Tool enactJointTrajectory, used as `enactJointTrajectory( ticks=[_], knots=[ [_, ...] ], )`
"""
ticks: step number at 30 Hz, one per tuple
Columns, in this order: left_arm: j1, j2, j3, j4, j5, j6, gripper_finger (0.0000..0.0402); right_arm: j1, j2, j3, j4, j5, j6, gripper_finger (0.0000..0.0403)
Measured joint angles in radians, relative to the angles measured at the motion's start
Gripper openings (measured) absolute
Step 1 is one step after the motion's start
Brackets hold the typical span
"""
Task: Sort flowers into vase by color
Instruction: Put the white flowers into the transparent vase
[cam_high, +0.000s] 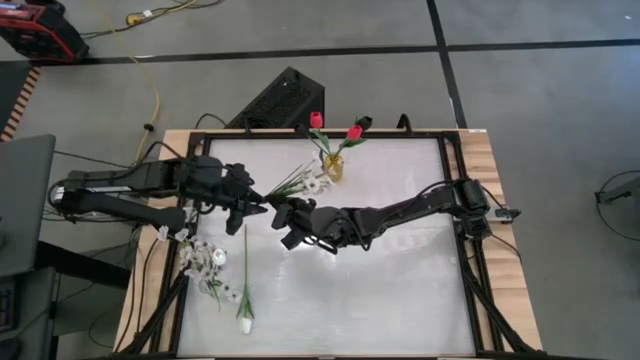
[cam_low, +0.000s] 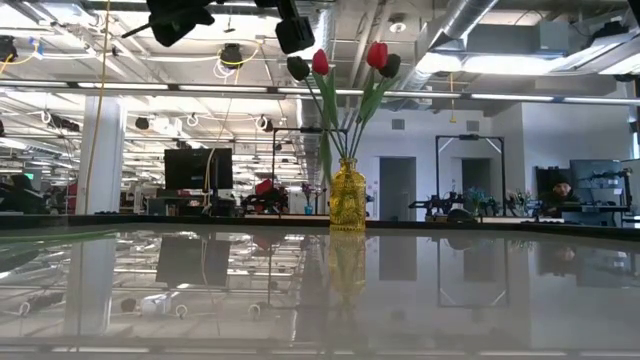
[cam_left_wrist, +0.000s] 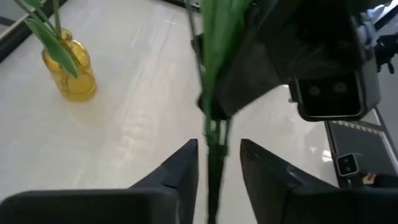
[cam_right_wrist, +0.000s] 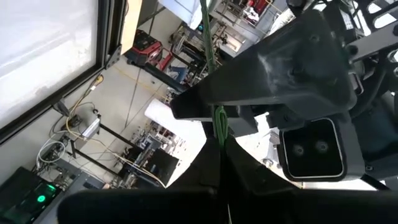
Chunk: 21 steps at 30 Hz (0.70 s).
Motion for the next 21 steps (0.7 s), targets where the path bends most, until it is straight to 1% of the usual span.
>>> enactJointTrajectory(
  ticks=[2,6,7,11,15,18,21],
  knots=[
    [0.001,-0.009,0.000,-0.004,0.013,0.001,0.0084,0.000,0.000,0.000,0.000,-0.001,0.000,0.0030],
    [0.001,-0.019,0.000,-0.012,0.014,0.003,0.0023,-0.001,0.000,0.001,0.002,-0.013,0.001,0.0033],
    [0.000,-0.019,0.000,-0.016,0.016,0.003,0.0013,-0.001,0.000,0.001,0.001,-0.022,0.001,0.0034],
    [0.000,-0.022,0.000,-0.015,0.007,0.003,0.0006,-0.001,0.000,0.001,-0.007,-0.024,0.009,0.0038],
    [0.010,-0.026,0.000,-0.015,-0.002,0.002,0.0004,-0.001,0.000,0.001,-0.013,-0.036,0.053,0.0053],
    [0.026,-0.034,0.000,-0.015,-0.001,0.002,0.0003,-0.004,-0.001,0.001,-0.014,-0.047,0.052,0.0074],
    [0.043,-0.040,0.000,-0.010,-0.004,0.003,0.0002,-0.013,-0.001,0.001,-0.018,-0.057,0.052,0.0105]
  ],
)
